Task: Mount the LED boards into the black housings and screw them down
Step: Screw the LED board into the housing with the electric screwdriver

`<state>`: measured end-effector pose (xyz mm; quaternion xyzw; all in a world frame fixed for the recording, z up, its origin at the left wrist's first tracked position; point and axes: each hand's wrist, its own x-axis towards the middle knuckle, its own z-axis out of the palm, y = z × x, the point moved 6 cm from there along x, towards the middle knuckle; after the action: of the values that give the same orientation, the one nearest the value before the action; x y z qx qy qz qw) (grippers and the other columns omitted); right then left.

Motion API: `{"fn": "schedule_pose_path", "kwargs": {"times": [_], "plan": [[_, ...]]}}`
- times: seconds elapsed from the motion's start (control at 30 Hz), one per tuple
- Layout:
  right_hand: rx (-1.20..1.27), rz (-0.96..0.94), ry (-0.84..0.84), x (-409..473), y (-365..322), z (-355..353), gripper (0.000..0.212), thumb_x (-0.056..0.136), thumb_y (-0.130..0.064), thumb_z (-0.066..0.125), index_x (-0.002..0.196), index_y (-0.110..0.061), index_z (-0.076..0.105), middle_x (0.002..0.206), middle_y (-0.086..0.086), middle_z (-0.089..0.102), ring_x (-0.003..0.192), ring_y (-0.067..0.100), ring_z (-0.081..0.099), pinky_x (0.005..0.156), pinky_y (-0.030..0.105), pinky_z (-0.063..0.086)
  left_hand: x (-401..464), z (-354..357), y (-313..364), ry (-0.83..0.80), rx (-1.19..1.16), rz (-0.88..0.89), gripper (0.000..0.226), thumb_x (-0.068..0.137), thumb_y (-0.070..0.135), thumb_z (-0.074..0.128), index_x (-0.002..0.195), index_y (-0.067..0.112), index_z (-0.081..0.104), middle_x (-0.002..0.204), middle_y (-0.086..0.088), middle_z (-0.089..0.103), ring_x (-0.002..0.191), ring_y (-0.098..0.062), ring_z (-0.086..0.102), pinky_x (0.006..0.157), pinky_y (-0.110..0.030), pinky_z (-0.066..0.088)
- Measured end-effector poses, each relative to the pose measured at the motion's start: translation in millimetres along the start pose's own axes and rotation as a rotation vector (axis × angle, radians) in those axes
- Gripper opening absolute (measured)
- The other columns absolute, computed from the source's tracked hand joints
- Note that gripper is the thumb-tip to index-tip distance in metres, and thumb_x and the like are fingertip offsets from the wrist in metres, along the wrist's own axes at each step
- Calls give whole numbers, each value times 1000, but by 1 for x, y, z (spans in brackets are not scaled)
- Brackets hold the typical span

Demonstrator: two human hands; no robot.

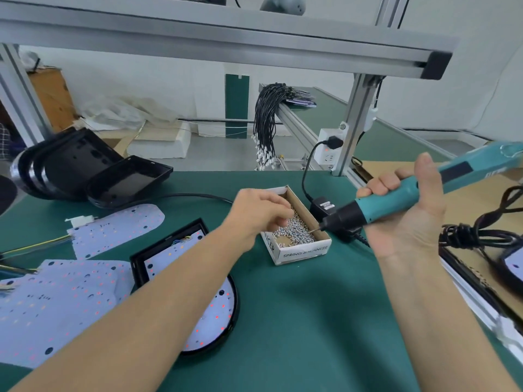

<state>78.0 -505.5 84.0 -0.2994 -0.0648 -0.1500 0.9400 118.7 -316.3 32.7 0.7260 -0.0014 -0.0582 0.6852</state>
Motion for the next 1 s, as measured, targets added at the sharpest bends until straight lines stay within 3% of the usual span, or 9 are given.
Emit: {"fn": "schedule_pose_path", "kwargs": {"times": [0.13, 0.2, 0.3, 0.47, 0.6, 0.7, 0.8, 1.0], "plan": [[27, 72, -66, -8, 21, 18, 28, 77, -38, 70, 66, -22, 50, 57, -6, 47, 50, 9, 44, 56, 23, 43, -40, -43, -3, -21, -286, -60, 18, 73, -8, 70, 70, 10, 68, 70, -9, 70, 50, -12, 61, 49, -19, 51], [43, 121, -132, -15, 37, 34, 36, 63, -38, 84, 65, -22, 51, 57, -6, 48, 50, 9, 44, 56, 23, 43, -62, -61, -11, -20, -365, -84, 13, 65, -2, 71, 65, 11, 74, 70, -8, 70, 52, -11, 62, 51, -18, 53], [54, 182, -202, -26, 62, 55, 46, 46, -43, 89, 65, -22, 52, 58, -6, 48, 50, 10, 44, 56, 23, 44, -89, -82, -25, -1, -494, -120, 11, 64, 5, 67, 67, 9, 77, 66, -7, 67, 52, -11, 62, 50, -18, 53], [69, 261, -267, -45, 101, 85, 60, 38, -51, 90, 70, -21, 49, 61, -5, 47, 54, 10, 44, 57, 25, 44, -117, -113, -43, 106, -468, -124, 10, 68, 11, 66, 76, 8, 71, 79, -7, 72, 59, -14, 67, 49, -21, 54], [35, 286, -313, -56, 121, 96, 45, 47, -39, 90, 67, -22, 53, 63, -7, 46, 55, 9, 43, 59, 23, 44, -132, -132, -50, 198, -447, -82, 18, 63, 7, 69, 80, 6, 64, 70, -12, 70, 53, -18, 65, 49, -22, 54], [-16, 294, -307, -62, 131, 100, 39, 63, -26, 82, 74, -20, 45, 63, -8, 46, 53, 7, 44, 58, 21, 44, -138, -140, -54, 212, -470, -55, 14, 59, 8, 71, 72, 6, 65, 70, -13, 69, 55, -18, 66, 51, -22, 55], [-26, 299, -298, -64, 137, 103, 28, 70, -25, 72, 72, -21, 45, 61, -9, 44, 52, 6, 43, 57, 20, 44, -140, -144, -58, 201, -546, -66, 9, 61, 4, 69, 67, 7, 74, 71, -13, 71, 56, -18, 67, 53, -22, 56], [-25, 260, -298, -65, 136, 108, 32, 71, -27, 70, 73, -22, 39, 61, -9, 41, 53, 6, 41, 57, 20, 43, -141, -134, -60, 91, -713, -89, 12, 68, 6, 64, 67, 11, 75, 69, -6, 67, 57, -13, 64, 55, -23, 55]]}}
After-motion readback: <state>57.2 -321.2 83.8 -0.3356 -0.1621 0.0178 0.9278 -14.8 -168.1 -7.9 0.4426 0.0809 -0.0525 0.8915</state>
